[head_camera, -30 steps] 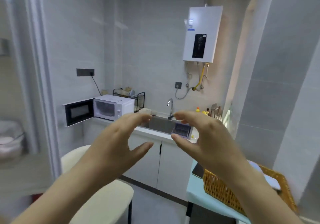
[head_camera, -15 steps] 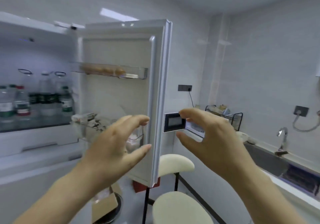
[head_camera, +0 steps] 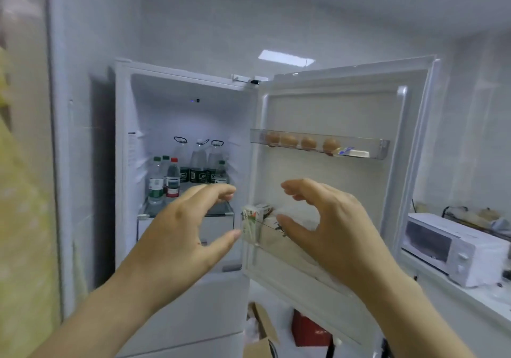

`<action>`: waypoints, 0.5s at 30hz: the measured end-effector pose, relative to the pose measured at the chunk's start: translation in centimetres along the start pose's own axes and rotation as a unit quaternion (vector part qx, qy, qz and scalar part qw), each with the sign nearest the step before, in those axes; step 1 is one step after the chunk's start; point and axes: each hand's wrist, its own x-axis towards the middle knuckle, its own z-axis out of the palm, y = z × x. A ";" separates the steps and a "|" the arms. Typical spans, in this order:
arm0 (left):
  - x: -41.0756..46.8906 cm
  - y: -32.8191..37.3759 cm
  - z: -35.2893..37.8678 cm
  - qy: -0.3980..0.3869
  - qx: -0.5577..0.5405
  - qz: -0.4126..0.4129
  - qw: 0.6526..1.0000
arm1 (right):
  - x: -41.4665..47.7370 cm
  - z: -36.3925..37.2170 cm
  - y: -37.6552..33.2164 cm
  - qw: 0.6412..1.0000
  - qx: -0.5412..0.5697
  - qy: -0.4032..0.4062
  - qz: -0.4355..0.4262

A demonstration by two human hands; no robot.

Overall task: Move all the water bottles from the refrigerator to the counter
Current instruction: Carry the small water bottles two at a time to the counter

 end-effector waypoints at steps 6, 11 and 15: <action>0.6 -6.4 -2.2 0.004 0.021 -0.019 1.000 | 3.6 5.8 -2.5 1.000 0.009 -0.022 -0.009; 2.2 -11.0 -1.8 0.009 0.039 -0.038 0.998 | 6.6 9.9 -2.4 0.999 0.025 -0.034 -0.022; 4.0 -14.2 -0.6 0.023 0.053 -0.047 0.997 | 9.2 13.4 -1.0 0.998 0.039 -0.032 -0.036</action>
